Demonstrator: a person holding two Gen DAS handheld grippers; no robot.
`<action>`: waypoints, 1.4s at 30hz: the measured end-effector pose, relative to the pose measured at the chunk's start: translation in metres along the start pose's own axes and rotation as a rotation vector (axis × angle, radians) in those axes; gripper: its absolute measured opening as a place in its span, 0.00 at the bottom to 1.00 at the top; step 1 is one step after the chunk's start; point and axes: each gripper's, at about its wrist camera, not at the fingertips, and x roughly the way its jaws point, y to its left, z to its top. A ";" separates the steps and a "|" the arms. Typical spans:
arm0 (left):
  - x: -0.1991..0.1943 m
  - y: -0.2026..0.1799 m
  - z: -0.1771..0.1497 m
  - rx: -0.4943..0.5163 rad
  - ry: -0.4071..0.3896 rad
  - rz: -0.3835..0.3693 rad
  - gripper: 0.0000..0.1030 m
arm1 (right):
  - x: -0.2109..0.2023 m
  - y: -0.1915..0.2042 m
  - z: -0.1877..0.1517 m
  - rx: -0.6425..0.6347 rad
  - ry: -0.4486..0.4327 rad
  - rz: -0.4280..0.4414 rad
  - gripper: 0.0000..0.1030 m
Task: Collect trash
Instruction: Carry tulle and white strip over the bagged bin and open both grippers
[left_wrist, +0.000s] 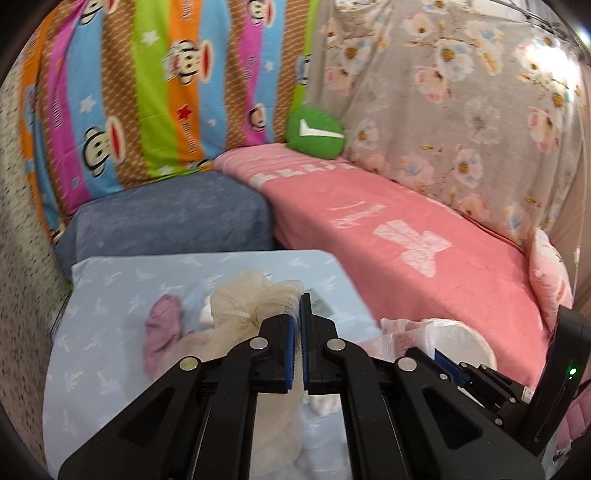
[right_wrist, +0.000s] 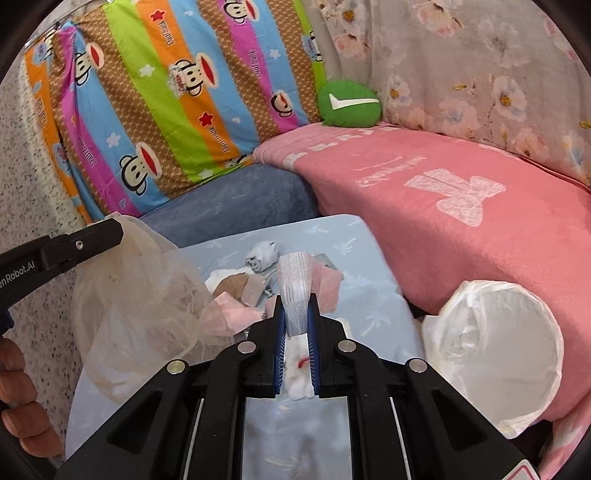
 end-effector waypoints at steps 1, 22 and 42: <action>0.001 -0.008 0.001 0.012 -0.001 -0.017 0.02 | -0.004 -0.010 0.002 0.011 -0.008 -0.014 0.10; 0.062 -0.193 -0.012 0.226 0.078 -0.300 0.05 | -0.029 -0.198 -0.026 0.216 0.006 -0.252 0.10; 0.089 -0.184 -0.030 0.192 0.106 -0.214 0.75 | -0.022 -0.203 -0.037 0.243 0.012 -0.252 0.31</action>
